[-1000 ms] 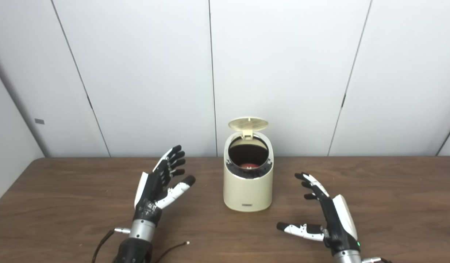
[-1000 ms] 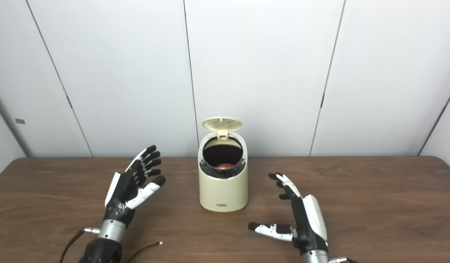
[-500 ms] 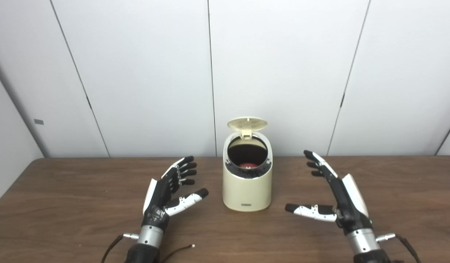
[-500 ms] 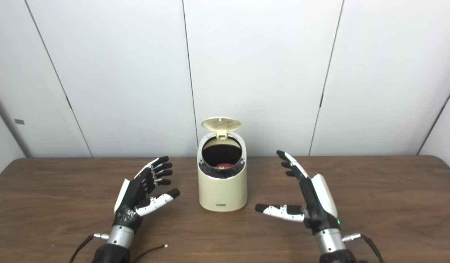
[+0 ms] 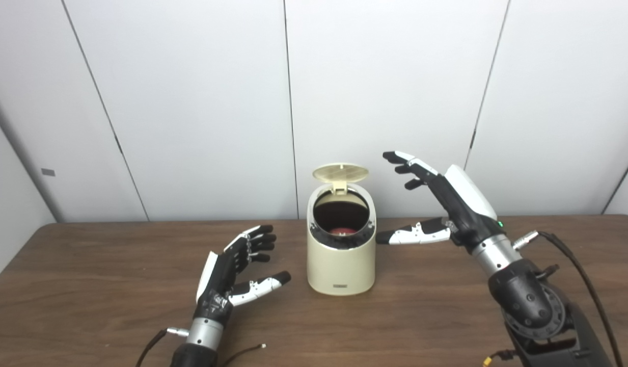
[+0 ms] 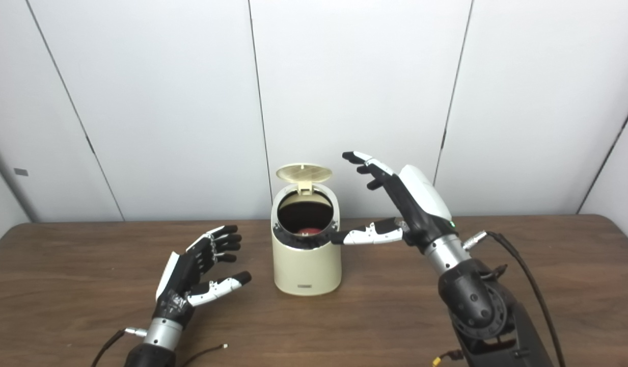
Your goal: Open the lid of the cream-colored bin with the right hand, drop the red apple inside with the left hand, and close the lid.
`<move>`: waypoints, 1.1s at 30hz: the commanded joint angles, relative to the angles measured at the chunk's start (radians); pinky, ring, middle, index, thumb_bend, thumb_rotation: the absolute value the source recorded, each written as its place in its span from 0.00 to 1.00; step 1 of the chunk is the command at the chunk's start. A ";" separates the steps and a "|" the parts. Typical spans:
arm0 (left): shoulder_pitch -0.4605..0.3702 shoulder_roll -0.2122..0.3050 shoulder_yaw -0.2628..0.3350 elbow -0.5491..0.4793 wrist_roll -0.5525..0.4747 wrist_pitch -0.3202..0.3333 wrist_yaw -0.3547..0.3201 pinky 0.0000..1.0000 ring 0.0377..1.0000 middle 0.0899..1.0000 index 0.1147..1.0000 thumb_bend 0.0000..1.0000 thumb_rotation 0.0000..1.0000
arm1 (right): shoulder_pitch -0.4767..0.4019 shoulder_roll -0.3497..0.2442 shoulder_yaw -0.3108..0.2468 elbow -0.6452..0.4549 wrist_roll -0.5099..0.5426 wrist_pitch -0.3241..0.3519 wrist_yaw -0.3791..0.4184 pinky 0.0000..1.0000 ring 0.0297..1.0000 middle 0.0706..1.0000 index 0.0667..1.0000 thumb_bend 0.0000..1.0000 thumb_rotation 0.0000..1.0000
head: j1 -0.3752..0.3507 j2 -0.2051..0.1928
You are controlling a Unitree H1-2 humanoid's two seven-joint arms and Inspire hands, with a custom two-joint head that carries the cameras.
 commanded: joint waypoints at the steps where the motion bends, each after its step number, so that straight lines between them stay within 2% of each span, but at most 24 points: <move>1: 0.034 0.010 0.007 0.020 0.015 -0.018 0.010 0.68 0.74 0.75 0.78 0.78 0.17 | -0.092 -0.011 0.008 -0.032 -0.016 0.006 0.017 0.67 0.86 0.90 0.88 0.80 0.38 | 0.002 -0.001; 4: 0.034 0.006 0.006 0.032 0.012 -0.025 0.009 0.69 0.74 0.76 0.78 0.77 0.15 | -0.134 -0.031 0.030 -0.001 -0.044 -0.026 0.027 0.64 0.83 0.88 0.87 0.83 0.37 | 0.004 -0.005; 6: 0.032 0.004 0.005 0.043 0.011 -0.031 0.008 0.69 0.74 0.76 0.78 0.76 0.15 | -0.156 -0.038 0.045 0.015 -0.066 -0.033 0.032 0.66 0.83 0.88 0.87 0.86 0.35 | 0.008 -0.008; 9: 0.030 0.002 0.007 0.057 0.005 -0.036 0.007 0.70 0.74 0.76 0.78 0.76 0.13 | -0.178 -0.042 0.063 0.026 -0.089 -0.028 0.047 0.70 0.86 0.88 0.87 0.86 0.34 | 0.009 -0.013; 12: 0.025 -0.001 0.009 0.067 0.006 -0.038 0.009 0.69 0.74 0.77 0.78 0.77 0.13 | -0.193 -0.049 0.081 0.027 -0.113 -0.014 0.070 0.71 0.86 0.88 0.87 0.87 0.39 | 0.011 -0.014; 18: 0.016 -0.004 0.006 0.087 0.014 -0.044 0.009 0.69 0.74 0.76 0.78 0.77 0.13 | -0.223 -0.048 0.103 0.031 -0.144 0.029 0.137 0.77 0.90 0.89 0.88 0.84 0.41 | 0.013 -0.019; 20: 0.017 -0.004 0.006 0.083 0.013 -0.039 0.009 0.69 0.75 0.77 0.78 0.77 0.13 | -0.238 -0.054 0.114 0.042 -0.148 0.025 0.156 0.77 0.91 0.88 0.86 0.81 0.46 | 0.013 -0.019; 21: 0.017 -0.005 0.006 0.082 0.011 -0.038 0.008 0.70 0.75 0.77 0.78 0.77 0.13 | -0.245 -0.056 0.120 0.047 -0.153 0.025 0.165 0.79 0.92 0.87 0.85 0.78 0.53 | 0.014 -0.020; 24: 0.015 -0.006 0.006 0.084 0.016 -0.041 0.012 0.69 0.74 0.76 0.78 0.78 0.14 | -0.268 -0.066 0.139 0.062 -0.176 0.012 0.183 0.79 0.93 0.84 0.80 0.74 0.64 | 0.013 -0.019; 28: 0.016 -0.006 0.002 0.078 0.027 -0.039 0.017 0.70 0.74 0.76 0.78 0.77 0.15 | -0.287 -0.075 0.155 0.083 -0.195 -0.010 0.187 0.78 0.93 0.80 0.76 0.75 0.67 | 0.017 -0.015; 33: 0.016 -0.011 0.001 0.068 0.020 -0.031 0.013 0.70 0.75 0.76 0.78 0.77 0.13 | -0.297 -0.075 0.164 0.085 -0.214 -0.009 0.198 0.81 0.93 0.77 0.73 0.76 0.64 | 0.016 -0.009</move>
